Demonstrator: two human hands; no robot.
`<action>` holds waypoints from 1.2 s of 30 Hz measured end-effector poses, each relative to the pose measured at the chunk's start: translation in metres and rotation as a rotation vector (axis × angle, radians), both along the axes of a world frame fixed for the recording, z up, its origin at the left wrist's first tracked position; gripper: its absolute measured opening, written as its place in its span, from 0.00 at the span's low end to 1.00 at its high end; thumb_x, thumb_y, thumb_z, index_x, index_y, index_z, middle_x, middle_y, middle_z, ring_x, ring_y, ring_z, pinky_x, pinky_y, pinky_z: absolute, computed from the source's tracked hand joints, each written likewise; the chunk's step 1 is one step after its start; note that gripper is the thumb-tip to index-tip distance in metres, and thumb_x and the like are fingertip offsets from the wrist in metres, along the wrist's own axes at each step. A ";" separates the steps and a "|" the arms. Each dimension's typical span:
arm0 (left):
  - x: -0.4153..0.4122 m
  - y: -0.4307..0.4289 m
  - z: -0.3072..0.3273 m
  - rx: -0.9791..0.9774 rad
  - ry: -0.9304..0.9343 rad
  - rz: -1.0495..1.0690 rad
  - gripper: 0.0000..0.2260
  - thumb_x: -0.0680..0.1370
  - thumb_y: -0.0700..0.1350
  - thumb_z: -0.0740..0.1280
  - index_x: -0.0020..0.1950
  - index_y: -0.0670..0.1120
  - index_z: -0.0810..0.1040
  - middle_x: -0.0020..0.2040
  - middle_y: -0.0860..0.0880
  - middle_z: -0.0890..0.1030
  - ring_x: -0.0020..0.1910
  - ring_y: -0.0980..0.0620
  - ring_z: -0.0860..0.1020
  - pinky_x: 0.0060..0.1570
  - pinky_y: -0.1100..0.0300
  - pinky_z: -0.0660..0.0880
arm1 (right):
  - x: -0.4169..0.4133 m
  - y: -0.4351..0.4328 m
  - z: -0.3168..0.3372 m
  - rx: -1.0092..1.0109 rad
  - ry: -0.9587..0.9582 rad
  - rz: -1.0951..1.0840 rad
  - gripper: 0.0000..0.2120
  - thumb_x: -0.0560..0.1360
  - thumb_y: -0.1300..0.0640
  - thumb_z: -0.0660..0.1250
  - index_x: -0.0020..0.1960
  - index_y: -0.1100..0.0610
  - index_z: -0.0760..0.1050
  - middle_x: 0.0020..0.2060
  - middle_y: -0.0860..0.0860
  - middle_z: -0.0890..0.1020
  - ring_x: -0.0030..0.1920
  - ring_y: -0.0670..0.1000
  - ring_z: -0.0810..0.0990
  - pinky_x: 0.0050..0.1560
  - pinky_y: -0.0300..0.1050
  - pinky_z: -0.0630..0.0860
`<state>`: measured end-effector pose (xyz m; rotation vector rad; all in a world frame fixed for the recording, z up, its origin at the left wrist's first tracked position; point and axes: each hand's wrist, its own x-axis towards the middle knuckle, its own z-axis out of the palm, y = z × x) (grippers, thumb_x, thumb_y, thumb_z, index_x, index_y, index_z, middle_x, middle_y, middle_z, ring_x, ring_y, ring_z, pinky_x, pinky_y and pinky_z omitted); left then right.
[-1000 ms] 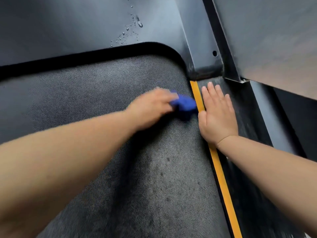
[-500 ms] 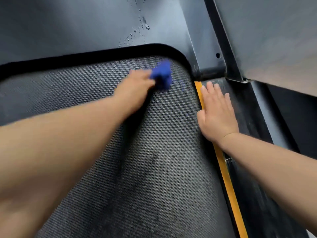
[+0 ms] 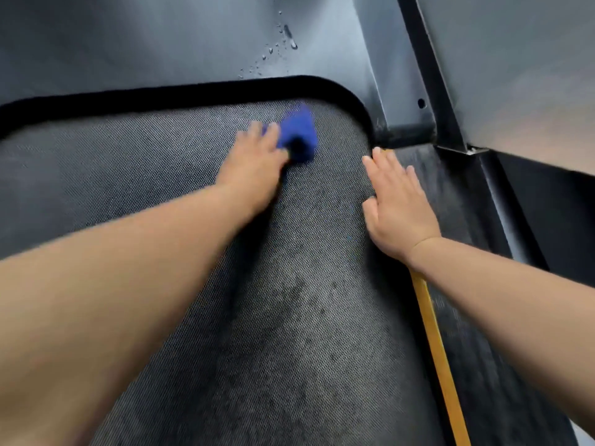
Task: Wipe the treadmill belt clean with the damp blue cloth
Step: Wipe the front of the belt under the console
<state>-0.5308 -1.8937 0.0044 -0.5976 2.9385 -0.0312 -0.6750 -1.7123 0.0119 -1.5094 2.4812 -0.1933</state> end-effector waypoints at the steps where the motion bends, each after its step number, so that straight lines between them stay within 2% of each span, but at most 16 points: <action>1: -0.001 -0.006 0.002 0.072 -0.024 0.135 0.21 0.77 0.39 0.55 0.69 0.48 0.70 0.70 0.40 0.65 0.67 0.39 0.63 0.65 0.45 0.61 | 0.002 -0.002 0.000 -0.003 -0.003 0.020 0.33 0.70 0.55 0.51 0.76 0.58 0.56 0.76 0.54 0.56 0.77 0.54 0.50 0.74 0.53 0.45; 3: 0.010 0.007 0.005 0.186 -0.059 0.128 0.24 0.77 0.38 0.56 0.72 0.54 0.66 0.71 0.42 0.63 0.68 0.41 0.62 0.67 0.46 0.59 | 0.006 -0.009 0.000 0.001 -0.026 0.048 0.33 0.71 0.54 0.51 0.76 0.57 0.57 0.76 0.55 0.56 0.77 0.55 0.51 0.74 0.53 0.46; 5: 0.032 0.035 0.010 0.319 -0.132 -0.006 0.25 0.75 0.38 0.57 0.69 0.57 0.70 0.76 0.44 0.55 0.73 0.41 0.55 0.71 0.45 0.55 | 0.012 -0.016 -0.002 -0.016 -0.043 0.079 0.32 0.71 0.54 0.52 0.75 0.55 0.60 0.76 0.56 0.58 0.76 0.57 0.54 0.75 0.54 0.51; 7: 0.051 0.047 0.020 0.575 -0.110 0.033 0.24 0.72 0.36 0.57 0.61 0.57 0.79 0.78 0.48 0.52 0.77 0.44 0.49 0.74 0.49 0.47 | 0.025 -0.023 -0.005 -0.060 -0.062 0.139 0.29 0.71 0.52 0.52 0.73 0.55 0.65 0.74 0.59 0.62 0.74 0.60 0.60 0.73 0.58 0.58; 9: 0.068 0.035 0.037 0.726 0.108 0.246 0.18 0.69 0.39 0.58 0.46 0.56 0.84 0.73 0.52 0.66 0.75 0.51 0.59 0.72 0.61 0.53 | 0.048 -0.024 -0.014 -0.077 -0.092 0.212 0.28 0.72 0.49 0.53 0.71 0.56 0.68 0.72 0.60 0.65 0.72 0.62 0.64 0.72 0.58 0.60; 11: 0.091 0.013 0.041 0.624 0.344 0.455 0.16 0.66 0.44 0.57 0.38 0.55 0.83 0.64 0.54 0.77 0.67 0.53 0.71 0.66 0.64 0.62 | 0.081 -0.023 -0.022 -0.065 -0.107 0.250 0.30 0.72 0.44 0.55 0.71 0.55 0.68 0.73 0.60 0.64 0.73 0.61 0.62 0.72 0.58 0.57; 13: 0.117 -0.013 0.032 0.408 0.278 0.474 0.17 0.70 0.47 0.59 0.54 0.54 0.82 0.68 0.50 0.74 0.68 0.48 0.68 0.68 0.54 0.63 | 0.105 -0.025 -0.029 -0.048 -0.155 0.289 0.30 0.73 0.41 0.57 0.72 0.53 0.67 0.73 0.61 0.62 0.74 0.62 0.60 0.72 0.57 0.54; 16: 0.154 -0.042 0.014 0.241 -0.100 0.584 0.28 0.75 0.60 0.62 0.74 0.60 0.59 0.77 0.44 0.53 0.75 0.41 0.52 0.67 0.35 0.57 | 0.100 -0.047 -0.038 -0.044 -0.181 0.435 0.26 0.75 0.44 0.56 0.69 0.54 0.71 0.70 0.62 0.67 0.71 0.64 0.65 0.70 0.58 0.61; 18: 0.171 -0.051 0.009 0.326 -0.195 0.663 0.35 0.71 0.68 0.61 0.75 0.64 0.53 0.78 0.45 0.46 0.76 0.41 0.47 0.68 0.33 0.56 | 0.081 -0.069 -0.038 -0.098 -0.095 0.414 0.22 0.74 0.48 0.60 0.65 0.57 0.74 0.67 0.62 0.72 0.68 0.65 0.69 0.69 0.57 0.64; 22: 0.186 -0.047 0.003 0.414 -0.220 0.627 0.46 0.59 0.77 0.53 0.75 0.63 0.50 0.78 0.46 0.45 0.76 0.42 0.46 0.68 0.35 0.59 | 0.044 -0.112 -0.018 -0.141 -0.044 -0.330 0.17 0.75 0.54 0.65 0.59 0.62 0.72 0.61 0.60 0.73 0.64 0.61 0.69 0.64 0.52 0.66; 23: 0.185 -0.044 0.003 0.404 -0.216 0.621 0.48 0.58 0.78 0.54 0.75 0.63 0.49 0.78 0.45 0.45 0.76 0.42 0.46 0.68 0.34 0.60 | 0.044 -0.116 -0.013 -0.109 -0.029 -0.396 0.16 0.75 0.54 0.64 0.58 0.62 0.72 0.60 0.60 0.73 0.62 0.61 0.69 0.62 0.52 0.66; 25: 0.183 -0.038 0.000 0.363 -0.216 0.614 0.48 0.60 0.76 0.59 0.76 0.62 0.49 0.78 0.46 0.45 0.76 0.42 0.46 0.66 0.32 0.61 | 0.062 -0.113 -0.013 -0.102 -0.004 -0.290 0.12 0.73 0.55 0.64 0.53 0.61 0.74 0.55 0.60 0.76 0.57 0.62 0.72 0.58 0.52 0.67; 28: 0.181 -0.037 -0.001 0.339 -0.203 0.635 0.46 0.62 0.73 0.65 0.76 0.63 0.49 0.78 0.47 0.46 0.76 0.43 0.46 0.65 0.32 0.61 | 0.127 -0.075 -0.021 -0.131 -0.125 0.142 0.08 0.68 0.54 0.63 0.44 0.58 0.75 0.46 0.57 0.78 0.48 0.61 0.75 0.51 0.54 0.71; 32: 0.183 -0.041 -0.002 0.353 -0.200 0.629 0.46 0.62 0.73 0.67 0.75 0.64 0.50 0.78 0.49 0.46 0.76 0.44 0.47 0.67 0.36 0.62 | 0.133 -0.061 -0.025 -0.073 -0.164 0.650 0.15 0.69 0.51 0.59 0.50 0.56 0.77 0.49 0.54 0.78 0.47 0.60 0.76 0.47 0.54 0.75; 34: 0.185 -0.043 -0.003 0.352 -0.193 0.619 0.46 0.62 0.72 0.67 0.75 0.64 0.50 0.78 0.49 0.46 0.76 0.44 0.47 0.67 0.36 0.62 | 0.101 -0.079 -0.027 -0.117 -0.048 0.556 0.15 0.69 0.53 0.58 0.49 0.58 0.78 0.48 0.57 0.79 0.47 0.62 0.76 0.49 0.55 0.74; 36: 0.184 -0.043 -0.005 0.354 -0.185 0.617 0.46 0.62 0.72 0.67 0.75 0.63 0.51 0.78 0.49 0.46 0.76 0.44 0.47 0.67 0.35 0.62 | 0.067 -0.097 -0.020 -0.122 0.029 0.183 0.13 0.70 0.56 0.61 0.51 0.61 0.77 0.50 0.60 0.78 0.52 0.64 0.75 0.55 0.54 0.69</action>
